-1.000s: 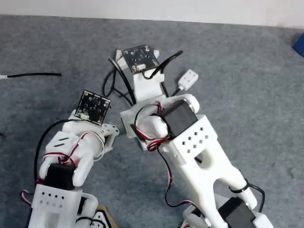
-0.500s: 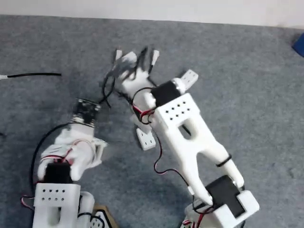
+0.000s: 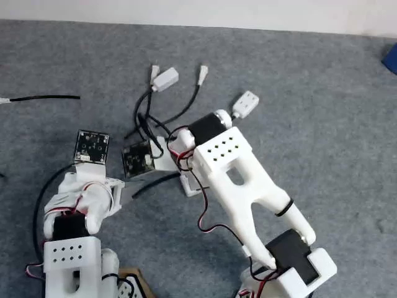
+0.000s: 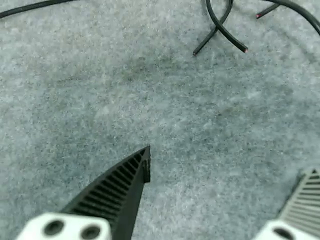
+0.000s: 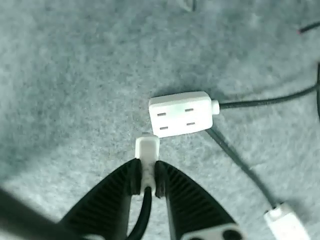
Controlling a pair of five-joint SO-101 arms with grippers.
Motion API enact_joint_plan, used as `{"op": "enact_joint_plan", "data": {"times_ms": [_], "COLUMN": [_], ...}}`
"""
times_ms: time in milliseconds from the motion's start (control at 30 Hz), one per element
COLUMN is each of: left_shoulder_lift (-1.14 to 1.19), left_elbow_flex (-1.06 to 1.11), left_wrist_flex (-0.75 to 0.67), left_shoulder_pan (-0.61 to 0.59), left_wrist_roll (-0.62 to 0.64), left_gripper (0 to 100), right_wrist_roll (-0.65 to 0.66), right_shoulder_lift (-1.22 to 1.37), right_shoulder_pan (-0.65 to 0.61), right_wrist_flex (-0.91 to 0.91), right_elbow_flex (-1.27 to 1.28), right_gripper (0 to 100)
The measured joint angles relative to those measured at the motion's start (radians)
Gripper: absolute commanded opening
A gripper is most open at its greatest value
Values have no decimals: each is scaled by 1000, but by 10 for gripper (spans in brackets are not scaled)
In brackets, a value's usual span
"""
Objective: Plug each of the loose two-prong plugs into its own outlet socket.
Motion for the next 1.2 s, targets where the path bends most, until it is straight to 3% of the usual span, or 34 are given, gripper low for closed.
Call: {"op": "enact_joint_plan", "data": {"times_ms": [367,1200], "left_shoulder_lift": [0,0], "left_elbow_flex": [2,2], "left_wrist_flex": [0,0], "left_shoulder_pan": [0,0], "left_wrist_roll": [0,0], "left_gripper": [425,425], "right_wrist_roll": [86,140], "right_shoulder_lift": [0,0], "right_shoulder_pan": [-58,-26], "right_wrist_flex": [-206,-244], "right_elbow_flex": [164,170], "right_gripper": [8,8]}}
